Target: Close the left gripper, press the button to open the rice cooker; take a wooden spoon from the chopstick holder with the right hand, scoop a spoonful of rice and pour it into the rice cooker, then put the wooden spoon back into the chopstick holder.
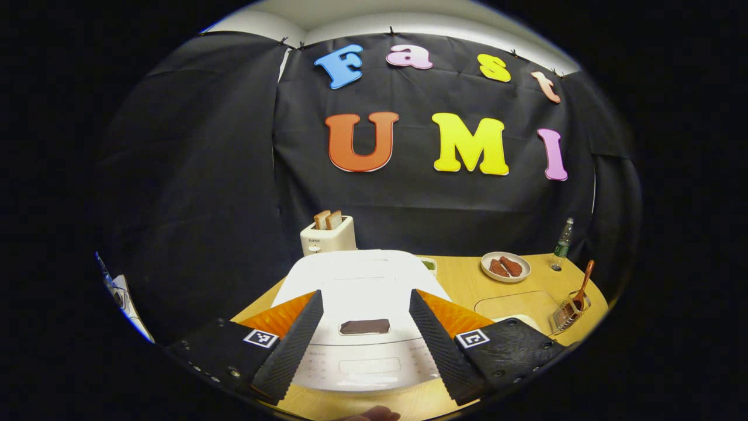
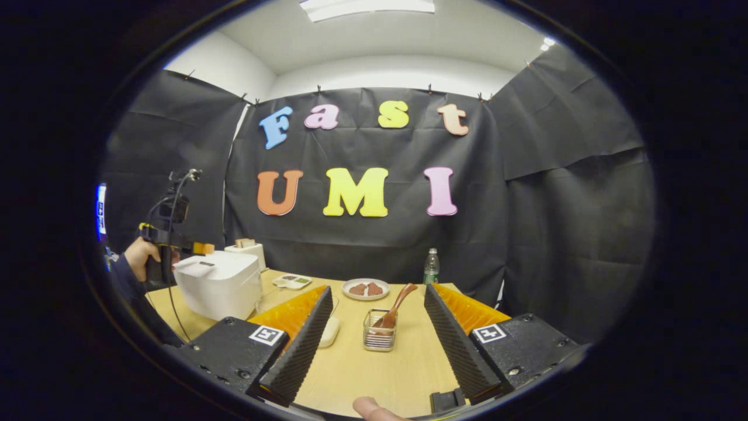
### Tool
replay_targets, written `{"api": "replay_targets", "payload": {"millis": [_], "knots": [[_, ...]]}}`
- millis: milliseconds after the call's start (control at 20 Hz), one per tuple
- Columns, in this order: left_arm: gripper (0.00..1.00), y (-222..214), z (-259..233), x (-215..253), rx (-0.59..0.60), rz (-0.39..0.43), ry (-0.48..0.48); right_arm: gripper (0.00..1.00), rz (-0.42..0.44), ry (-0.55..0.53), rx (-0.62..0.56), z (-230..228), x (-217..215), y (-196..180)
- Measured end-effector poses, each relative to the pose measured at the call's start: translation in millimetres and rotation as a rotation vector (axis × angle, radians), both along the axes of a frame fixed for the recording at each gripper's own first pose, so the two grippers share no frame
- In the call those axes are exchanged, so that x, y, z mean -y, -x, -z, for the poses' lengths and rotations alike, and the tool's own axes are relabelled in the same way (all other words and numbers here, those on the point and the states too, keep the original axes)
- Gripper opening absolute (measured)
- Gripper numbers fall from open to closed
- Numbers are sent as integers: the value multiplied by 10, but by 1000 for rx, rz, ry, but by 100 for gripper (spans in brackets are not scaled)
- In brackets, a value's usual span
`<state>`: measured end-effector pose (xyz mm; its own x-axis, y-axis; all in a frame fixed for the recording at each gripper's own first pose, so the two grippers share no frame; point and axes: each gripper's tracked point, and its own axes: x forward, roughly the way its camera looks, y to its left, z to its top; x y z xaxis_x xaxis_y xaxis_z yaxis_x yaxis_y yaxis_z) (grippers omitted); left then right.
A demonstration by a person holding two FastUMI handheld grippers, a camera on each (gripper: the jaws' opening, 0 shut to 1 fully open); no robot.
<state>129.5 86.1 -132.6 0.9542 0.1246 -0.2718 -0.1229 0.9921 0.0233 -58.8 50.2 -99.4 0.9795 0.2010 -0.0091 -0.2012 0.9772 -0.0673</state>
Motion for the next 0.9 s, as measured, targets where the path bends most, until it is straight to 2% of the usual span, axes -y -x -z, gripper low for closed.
{"api": "replay_targets", "payload": {"millis": [250,350,400,500,650,700,750,900], "knots": [[94,506,-533,117,86,-8,3,100,21,-7,28,-172,43,17],[94,740,-636,188,90,-23,17,97,29,-10,43,-263,46,29],[94,853,-680,247,98,-16,17,100,35,-16,46,-299,59,49],[94,1067,-787,414,127,18,9,97,45,-33,50,-374,73,79],[94,1332,-890,619,185,59,-16,97,42,-23,59,-442,59,132],[94,1421,-929,677,206,69,-21,100,41,-19,67,-480,54,162],[94,1513,-948,745,219,79,-24,97,41,-14,73,-508,55,185],[94,1747,-880,841,237,85,-28,97,35,-3,82,-529,20,242]]}}
